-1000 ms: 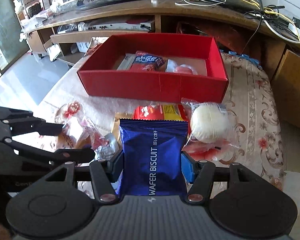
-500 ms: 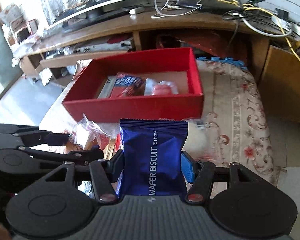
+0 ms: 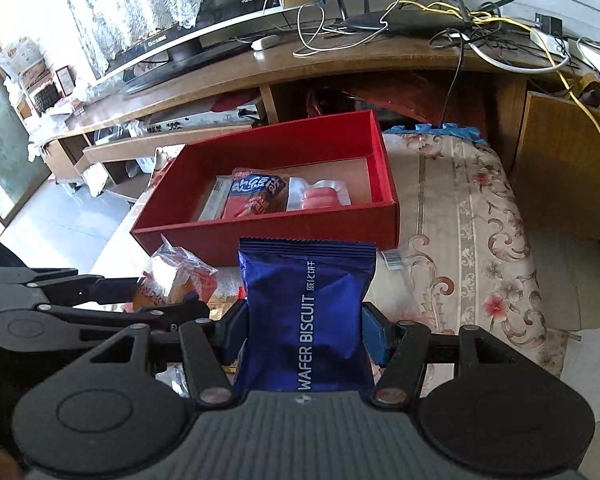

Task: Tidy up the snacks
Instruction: 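Carry the wafer packet and mooncake into the red box, open both tools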

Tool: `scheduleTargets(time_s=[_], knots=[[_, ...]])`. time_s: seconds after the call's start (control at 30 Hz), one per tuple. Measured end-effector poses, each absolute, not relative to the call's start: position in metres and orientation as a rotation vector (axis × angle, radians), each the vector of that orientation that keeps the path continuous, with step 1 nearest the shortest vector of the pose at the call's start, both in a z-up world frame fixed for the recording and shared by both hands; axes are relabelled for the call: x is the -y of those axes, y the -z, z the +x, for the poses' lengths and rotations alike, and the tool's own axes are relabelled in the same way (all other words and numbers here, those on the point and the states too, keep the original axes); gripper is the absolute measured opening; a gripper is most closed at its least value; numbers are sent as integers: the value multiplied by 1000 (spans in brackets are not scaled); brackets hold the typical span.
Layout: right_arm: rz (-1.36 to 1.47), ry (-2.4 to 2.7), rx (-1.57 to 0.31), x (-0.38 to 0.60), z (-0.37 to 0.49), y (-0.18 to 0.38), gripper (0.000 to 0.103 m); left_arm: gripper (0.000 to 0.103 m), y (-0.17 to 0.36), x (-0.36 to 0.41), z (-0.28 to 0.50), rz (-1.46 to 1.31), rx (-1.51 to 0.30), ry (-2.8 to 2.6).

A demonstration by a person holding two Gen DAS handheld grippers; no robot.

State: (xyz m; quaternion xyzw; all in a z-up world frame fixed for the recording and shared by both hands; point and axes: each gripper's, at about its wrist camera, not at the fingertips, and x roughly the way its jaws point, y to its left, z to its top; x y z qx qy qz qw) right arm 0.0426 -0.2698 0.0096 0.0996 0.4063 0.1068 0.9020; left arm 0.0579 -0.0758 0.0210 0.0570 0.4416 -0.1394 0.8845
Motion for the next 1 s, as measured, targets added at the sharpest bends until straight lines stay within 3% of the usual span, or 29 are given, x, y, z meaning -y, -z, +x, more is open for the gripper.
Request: scheduleTargets(time_s=[0.57,0.8,1.0], knots=[[207,-199,-806,257,71,-25,55,61,-35,63,94,88,-876,281],[209,-169,-762,245,141,-44,55,61,-39,56,162,24,-835,244],[238,-149,-794,239,203,-15,56,62,-3,49,213,-23,-900,207]])
